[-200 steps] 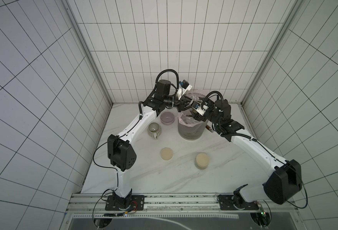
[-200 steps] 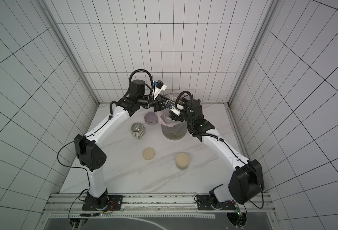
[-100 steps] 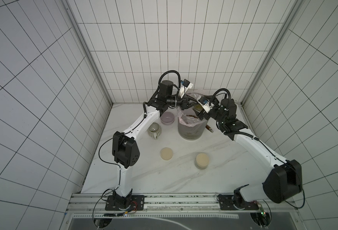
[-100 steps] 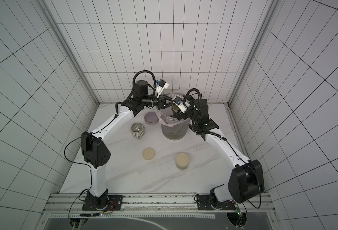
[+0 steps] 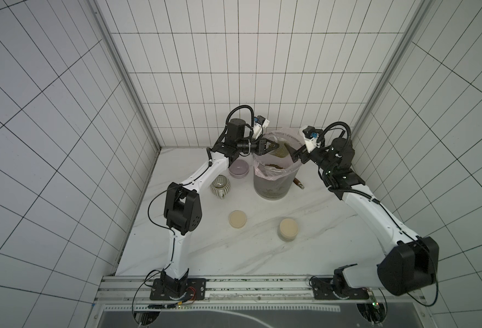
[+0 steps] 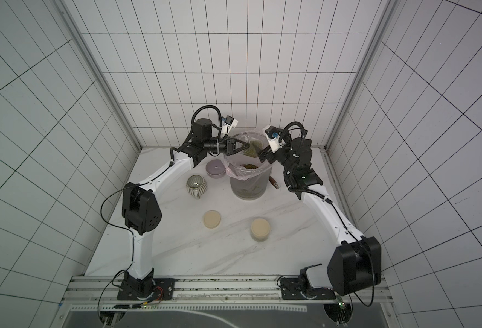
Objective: Empty moldy mung beans from jars
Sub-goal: Pour the moldy mung beans from the jar into the trash bin.
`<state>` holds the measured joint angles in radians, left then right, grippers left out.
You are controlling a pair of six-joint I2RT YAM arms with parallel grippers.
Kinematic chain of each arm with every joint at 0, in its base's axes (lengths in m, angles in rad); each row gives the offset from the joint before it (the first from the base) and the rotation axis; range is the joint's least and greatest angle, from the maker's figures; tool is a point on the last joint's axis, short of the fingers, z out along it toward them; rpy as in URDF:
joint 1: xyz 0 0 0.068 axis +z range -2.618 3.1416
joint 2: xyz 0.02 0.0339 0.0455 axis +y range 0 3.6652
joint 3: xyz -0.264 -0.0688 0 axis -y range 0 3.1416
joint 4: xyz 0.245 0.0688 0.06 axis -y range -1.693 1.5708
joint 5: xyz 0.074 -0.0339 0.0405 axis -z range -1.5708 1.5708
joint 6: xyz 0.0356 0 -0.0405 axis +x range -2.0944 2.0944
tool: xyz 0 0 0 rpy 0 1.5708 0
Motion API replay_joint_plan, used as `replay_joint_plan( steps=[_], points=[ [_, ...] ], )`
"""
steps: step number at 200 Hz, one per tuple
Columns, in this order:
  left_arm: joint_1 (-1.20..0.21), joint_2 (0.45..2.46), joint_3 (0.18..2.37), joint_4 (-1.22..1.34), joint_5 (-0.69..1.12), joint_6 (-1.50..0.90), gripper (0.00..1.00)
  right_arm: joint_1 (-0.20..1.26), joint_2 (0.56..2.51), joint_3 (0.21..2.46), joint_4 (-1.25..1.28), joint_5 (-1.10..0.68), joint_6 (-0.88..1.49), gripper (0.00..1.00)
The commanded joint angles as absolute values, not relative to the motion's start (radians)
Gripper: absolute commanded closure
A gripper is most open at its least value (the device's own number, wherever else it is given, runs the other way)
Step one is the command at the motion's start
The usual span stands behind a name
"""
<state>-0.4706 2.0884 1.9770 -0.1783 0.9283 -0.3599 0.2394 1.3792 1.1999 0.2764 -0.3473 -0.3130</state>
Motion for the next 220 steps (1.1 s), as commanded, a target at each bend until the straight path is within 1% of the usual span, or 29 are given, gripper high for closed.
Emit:
replay_joint_plan(
  steps=[1,13,21,45,72,85,109,155,180,220],
  points=[
    [-0.475,2.067,2.001,-0.008,0.949,-0.397,1.00,0.194,1.381,1.260,0.280,-0.393,-0.027,0.02],
    [-0.480,2.051,1.998,0.008,0.942,-0.391,1.00,0.172,1.400,1.332,0.217,-0.418,0.131,0.03],
    [-0.483,2.042,1.997,0.016,0.940,-0.386,1.00,0.160,1.413,1.381,0.171,-0.456,0.233,0.01],
    [-0.492,2.012,1.995,0.022,0.937,-0.367,1.00,0.151,1.446,1.486,0.079,-0.511,0.521,0.00],
    [-0.504,1.978,1.973,0.045,0.930,-0.369,1.00,0.146,1.475,1.517,0.056,-0.522,0.874,0.00],
    [-0.506,1.963,1.959,0.062,0.929,-0.375,1.00,0.144,1.489,1.517,0.060,-0.552,0.991,0.00],
    [-0.505,1.934,1.930,0.121,0.920,-0.395,1.00,0.141,1.494,1.481,0.088,-0.573,1.129,0.00],
    [-0.503,1.918,1.930,0.236,0.929,-0.474,1.00,0.137,1.500,1.409,0.142,-0.589,1.320,0.01],
    [-0.503,1.907,1.933,0.250,0.926,-0.482,1.00,0.138,1.508,1.354,0.257,-0.620,1.452,0.00],
    [-0.501,1.907,1.936,0.307,0.920,-0.516,1.00,0.146,1.532,1.353,0.310,-0.638,1.502,0.00]
  ],
)
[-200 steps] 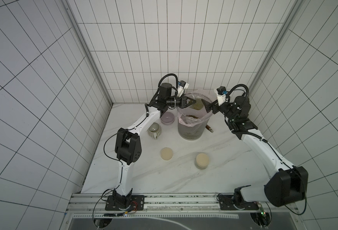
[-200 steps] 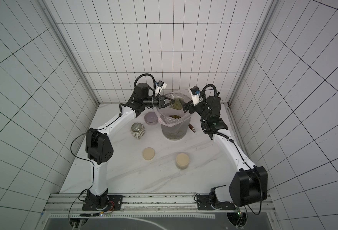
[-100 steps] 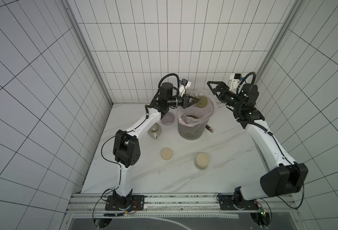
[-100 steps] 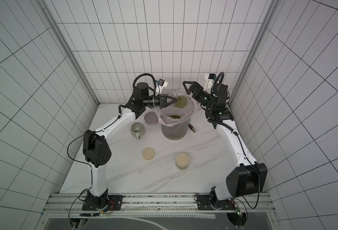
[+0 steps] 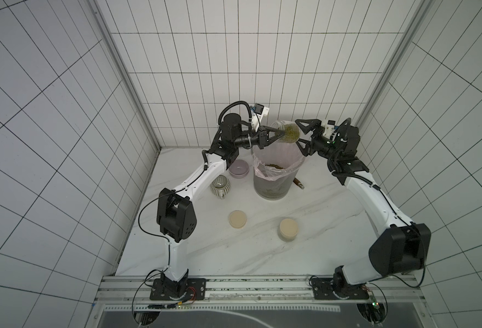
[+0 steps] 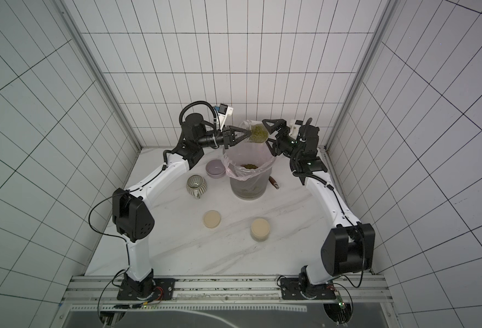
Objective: Empty moldy mung beans from jars
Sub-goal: Pour the moldy mung beans from the jar into the trash bin.
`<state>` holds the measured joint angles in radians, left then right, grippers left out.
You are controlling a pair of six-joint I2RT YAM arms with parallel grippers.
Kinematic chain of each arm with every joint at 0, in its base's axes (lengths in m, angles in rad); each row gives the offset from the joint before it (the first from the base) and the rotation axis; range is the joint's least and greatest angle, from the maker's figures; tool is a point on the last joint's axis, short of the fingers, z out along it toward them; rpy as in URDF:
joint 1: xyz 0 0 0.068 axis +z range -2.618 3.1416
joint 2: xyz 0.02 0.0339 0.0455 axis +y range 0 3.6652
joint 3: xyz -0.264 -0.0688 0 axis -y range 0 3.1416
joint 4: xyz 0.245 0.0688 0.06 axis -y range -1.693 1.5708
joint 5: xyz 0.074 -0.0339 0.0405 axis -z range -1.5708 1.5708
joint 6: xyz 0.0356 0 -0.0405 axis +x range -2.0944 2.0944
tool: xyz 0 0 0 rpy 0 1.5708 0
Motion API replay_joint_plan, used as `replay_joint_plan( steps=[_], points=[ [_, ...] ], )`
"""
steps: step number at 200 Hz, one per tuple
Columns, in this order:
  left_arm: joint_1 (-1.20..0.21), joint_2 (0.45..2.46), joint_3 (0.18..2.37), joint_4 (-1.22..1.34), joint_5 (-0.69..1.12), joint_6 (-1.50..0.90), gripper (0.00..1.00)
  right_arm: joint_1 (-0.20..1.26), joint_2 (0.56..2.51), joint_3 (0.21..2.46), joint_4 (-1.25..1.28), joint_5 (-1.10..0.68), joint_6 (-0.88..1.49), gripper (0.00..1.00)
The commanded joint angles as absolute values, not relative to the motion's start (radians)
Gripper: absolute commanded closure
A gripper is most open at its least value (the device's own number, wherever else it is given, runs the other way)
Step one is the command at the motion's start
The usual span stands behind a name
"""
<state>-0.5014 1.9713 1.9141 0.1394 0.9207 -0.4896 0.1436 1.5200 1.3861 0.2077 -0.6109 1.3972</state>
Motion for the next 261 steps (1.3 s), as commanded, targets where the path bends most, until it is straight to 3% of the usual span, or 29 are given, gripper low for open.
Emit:
replay_joint_plan(
  steps=[1,115,212,261],
  points=[
    [-0.501,1.908,1.936,0.308,0.920,-0.518,1.00,0.146,1.533,1.351,0.315,-0.639,1.505,0.01],
    [-0.551,1.945,1.912,0.452,0.928,-0.629,1.00,0.195,1.617,1.364,0.561,-0.587,1.674,0.00],
    [-0.555,1.913,1.811,0.474,0.927,-0.630,1.00,0.193,1.601,1.343,0.572,-0.557,1.648,0.15],
    [-0.556,1.909,1.793,0.464,0.926,-0.623,0.92,0.193,1.612,1.361,0.565,-0.575,1.629,0.21]
  ],
)
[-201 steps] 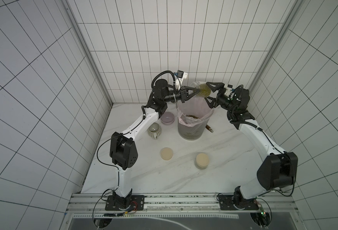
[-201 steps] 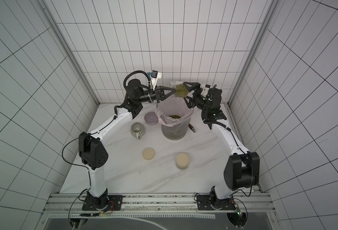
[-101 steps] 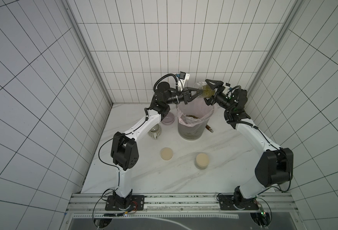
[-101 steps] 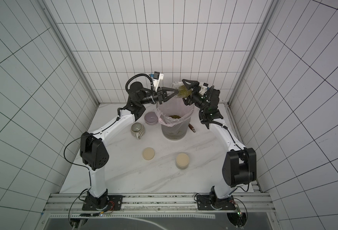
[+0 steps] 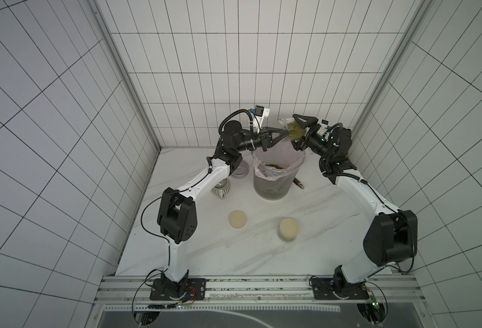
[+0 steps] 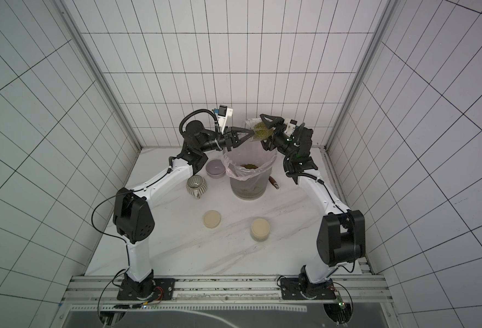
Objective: Empty moldy mung beans from jars
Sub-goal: Pour the moldy mung beans from the jar into the trash bin.
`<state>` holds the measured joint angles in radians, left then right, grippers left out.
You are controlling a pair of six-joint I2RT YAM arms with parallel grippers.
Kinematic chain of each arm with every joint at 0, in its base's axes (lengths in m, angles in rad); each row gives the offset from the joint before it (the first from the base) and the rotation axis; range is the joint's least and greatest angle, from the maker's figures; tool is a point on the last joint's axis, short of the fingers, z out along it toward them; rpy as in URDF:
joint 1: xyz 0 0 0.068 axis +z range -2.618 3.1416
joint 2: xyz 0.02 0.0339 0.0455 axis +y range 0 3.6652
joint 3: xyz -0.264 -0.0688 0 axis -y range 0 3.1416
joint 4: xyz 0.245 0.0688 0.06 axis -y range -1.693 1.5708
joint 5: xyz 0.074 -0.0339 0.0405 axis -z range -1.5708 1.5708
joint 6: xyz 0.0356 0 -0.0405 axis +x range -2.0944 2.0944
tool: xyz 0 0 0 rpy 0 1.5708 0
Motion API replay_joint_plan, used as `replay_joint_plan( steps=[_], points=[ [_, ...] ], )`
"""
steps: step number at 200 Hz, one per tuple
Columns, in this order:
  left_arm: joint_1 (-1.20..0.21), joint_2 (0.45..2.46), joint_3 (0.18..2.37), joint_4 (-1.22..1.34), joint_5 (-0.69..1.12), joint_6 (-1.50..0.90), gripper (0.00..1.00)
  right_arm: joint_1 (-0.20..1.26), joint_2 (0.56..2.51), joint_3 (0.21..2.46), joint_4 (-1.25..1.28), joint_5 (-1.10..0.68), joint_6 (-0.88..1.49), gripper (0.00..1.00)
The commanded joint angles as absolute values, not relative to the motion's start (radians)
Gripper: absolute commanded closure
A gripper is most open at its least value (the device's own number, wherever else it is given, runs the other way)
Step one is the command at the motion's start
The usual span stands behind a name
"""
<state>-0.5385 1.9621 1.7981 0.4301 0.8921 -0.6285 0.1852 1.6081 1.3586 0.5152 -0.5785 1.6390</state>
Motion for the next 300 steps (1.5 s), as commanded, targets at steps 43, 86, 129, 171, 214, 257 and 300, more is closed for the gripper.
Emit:
replay_joint_plan(
  steps=[43,86,129,171,214,257,300],
  points=[
    [-0.556,1.896,1.793,0.424,0.916,-0.602,0.73,0.192,1.615,1.368,0.557,-0.579,1.623,0.22],
    [-0.556,1.885,1.778,0.406,0.910,-0.590,0.58,0.191,1.615,1.368,0.558,-0.583,1.624,0.26],
    [-0.556,1.885,1.778,0.387,0.897,-0.582,0.52,0.193,1.611,1.361,0.558,-0.584,1.622,0.28],
    [-0.554,1.866,1.777,0.293,0.870,-0.518,0.19,0.181,1.616,1.362,0.561,-0.580,1.619,0.29],
    [-0.531,1.818,1.729,0.208,0.831,-0.477,0.02,0.152,1.655,1.420,0.537,-0.595,1.566,0.30],
    [-0.493,1.758,1.650,0.193,0.804,-0.476,0.02,0.146,1.675,1.462,0.456,-0.602,1.451,0.30],
    [-0.477,1.717,1.615,0.172,0.797,-0.465,0.02,0.146,1.670,1.471,0.419,-0.595,1.374,0.31]
  ],
)
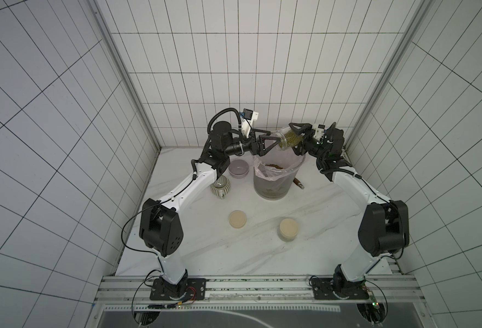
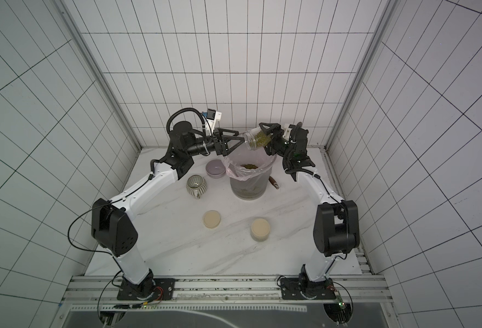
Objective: Empty moldy mung beans from jars
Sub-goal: Pour the moldy mung beans from the jar into the trash bin.
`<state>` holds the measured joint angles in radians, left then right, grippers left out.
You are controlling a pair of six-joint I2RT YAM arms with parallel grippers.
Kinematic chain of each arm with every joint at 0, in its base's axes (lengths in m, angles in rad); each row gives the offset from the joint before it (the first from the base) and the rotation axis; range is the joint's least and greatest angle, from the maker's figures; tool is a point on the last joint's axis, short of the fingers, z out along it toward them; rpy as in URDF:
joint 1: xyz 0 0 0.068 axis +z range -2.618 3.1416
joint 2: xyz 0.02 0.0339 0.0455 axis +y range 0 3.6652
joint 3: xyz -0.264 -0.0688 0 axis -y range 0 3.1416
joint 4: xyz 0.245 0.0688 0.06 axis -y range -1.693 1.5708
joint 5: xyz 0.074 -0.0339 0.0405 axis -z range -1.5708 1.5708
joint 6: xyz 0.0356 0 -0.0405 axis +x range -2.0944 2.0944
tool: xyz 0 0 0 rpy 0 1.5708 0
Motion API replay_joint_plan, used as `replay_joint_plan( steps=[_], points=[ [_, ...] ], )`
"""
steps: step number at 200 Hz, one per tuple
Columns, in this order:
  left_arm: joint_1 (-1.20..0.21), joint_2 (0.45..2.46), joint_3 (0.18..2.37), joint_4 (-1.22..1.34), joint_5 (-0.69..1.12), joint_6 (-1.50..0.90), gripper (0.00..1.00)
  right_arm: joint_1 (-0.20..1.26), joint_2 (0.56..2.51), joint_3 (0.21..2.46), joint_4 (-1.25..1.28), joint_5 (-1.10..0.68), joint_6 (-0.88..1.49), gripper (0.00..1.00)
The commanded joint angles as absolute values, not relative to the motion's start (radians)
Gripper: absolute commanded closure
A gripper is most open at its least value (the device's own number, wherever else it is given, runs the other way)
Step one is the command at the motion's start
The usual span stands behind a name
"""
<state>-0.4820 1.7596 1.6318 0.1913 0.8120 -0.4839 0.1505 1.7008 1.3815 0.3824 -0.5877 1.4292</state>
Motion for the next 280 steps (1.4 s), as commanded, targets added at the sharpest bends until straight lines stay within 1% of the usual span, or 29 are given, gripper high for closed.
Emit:
replay_joint_plan(
  steps=[1,52,90,186,229,280],
  points=[
    [-0.477,1.716,1.614,0.172,0.796,-0.465,0.02,0.146,1.670,1.472,0.418,-0.595,1.371,0.31],
    [-0.459,1.673,1.571,0.169,0.792,-0.464,0.02,0.148,1.683,1.560,0.297,-0.582,1.162,0.32],
    [-0.448,1.630,1.542,0.114,0.791,-0.434,0.02,0.160,1.709,1.653,0.190,-0.551,0.968,0.32],
    [-0.429,1.522,1.471,-0.008,0.768,-0.393,0.02,0.229,1.738,1.710,0.012,-0.436,0.570,0.33],
    [-0.430,1.498,1.468,-0.050,0.748,-0.377,0.02,0.310,1.747,1.775,-0.097,-0.306,0.351,0.33],
    [-0.429,1.456,1.436,-0.075,0.735,-0.366,0.02,0.407,1.720,1.763,-0.103,-0.100,0.106,0.32]
  ],
)
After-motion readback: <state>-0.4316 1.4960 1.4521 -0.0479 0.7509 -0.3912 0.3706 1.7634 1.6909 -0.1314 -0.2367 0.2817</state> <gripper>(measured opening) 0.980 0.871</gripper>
